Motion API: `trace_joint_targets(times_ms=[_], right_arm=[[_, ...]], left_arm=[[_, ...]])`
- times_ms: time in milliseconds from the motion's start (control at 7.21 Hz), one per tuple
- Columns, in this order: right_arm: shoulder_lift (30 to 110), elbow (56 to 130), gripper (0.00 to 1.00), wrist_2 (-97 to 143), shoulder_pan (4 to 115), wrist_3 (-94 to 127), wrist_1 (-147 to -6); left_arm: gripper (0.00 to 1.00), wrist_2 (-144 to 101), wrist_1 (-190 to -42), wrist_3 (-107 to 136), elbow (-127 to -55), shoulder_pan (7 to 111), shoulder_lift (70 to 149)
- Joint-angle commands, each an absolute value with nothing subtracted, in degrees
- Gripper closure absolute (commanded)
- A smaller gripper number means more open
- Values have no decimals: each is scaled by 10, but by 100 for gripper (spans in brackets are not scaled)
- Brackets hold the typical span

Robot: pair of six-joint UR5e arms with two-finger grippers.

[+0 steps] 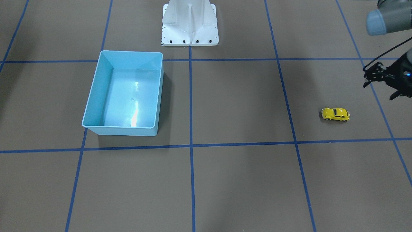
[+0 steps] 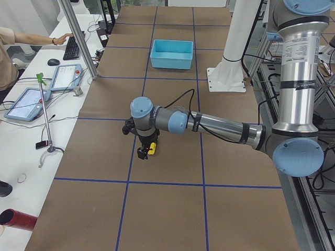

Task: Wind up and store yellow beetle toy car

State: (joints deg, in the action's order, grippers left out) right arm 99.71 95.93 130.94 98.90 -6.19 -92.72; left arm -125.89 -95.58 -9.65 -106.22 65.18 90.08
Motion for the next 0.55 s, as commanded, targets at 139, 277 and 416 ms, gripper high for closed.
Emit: trace_joint_targets(times_ms=[139,277,416], right_arm=[[994,950,0,1308,985,-57,-927],[994,948,0,1308,985,-57,-927],[994,945,0,1308,985,-57,-926]], left_arm=[[0,-1110,-965,-289,-1075,513,906],[0,-1065,-967,-348,-1074,492,908],[0,-1025,-967,-441,-1057,480,923]])
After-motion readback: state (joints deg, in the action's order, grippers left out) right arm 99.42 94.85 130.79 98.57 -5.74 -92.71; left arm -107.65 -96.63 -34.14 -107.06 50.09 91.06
